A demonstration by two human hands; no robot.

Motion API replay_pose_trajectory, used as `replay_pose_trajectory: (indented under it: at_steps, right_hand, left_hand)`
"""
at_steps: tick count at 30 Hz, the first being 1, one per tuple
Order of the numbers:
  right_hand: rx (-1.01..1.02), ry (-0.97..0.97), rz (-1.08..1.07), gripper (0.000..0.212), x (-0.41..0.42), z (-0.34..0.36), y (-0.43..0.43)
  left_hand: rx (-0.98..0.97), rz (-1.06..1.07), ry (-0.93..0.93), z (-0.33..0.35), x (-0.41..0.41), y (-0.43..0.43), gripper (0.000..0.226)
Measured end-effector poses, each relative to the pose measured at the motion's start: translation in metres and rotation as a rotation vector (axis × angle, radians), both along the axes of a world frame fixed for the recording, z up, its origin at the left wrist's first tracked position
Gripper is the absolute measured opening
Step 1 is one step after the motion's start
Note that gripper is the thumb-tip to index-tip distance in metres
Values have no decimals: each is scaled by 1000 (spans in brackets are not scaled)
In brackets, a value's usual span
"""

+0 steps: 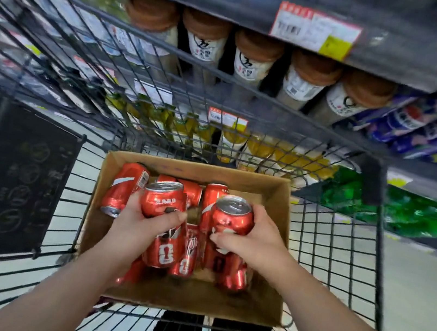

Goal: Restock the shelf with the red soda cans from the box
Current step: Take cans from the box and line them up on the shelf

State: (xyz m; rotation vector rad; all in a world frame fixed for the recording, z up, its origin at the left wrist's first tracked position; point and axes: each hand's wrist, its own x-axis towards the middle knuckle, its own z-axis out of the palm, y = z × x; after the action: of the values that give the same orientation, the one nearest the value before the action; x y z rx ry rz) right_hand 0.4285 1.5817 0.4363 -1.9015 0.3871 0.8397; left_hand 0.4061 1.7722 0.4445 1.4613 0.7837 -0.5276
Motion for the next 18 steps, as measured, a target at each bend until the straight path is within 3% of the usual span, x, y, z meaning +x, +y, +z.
replay_pose_trajectory:
  at_steps: [8,12,18]
  right_hand:
    - [132,-177,-240,42,-19,109,-32]
    - [122,-237,-363,40,-41,152,-60]
    - [55,-339,-571,37,-90,207,-128]
  left_hand:
    - [-54,-91,-120,79,0,-27,42]
    - [-67,-167,-169,113,-1,-54,61]
    - [-118,-353,-275,165,-12,-129,58]
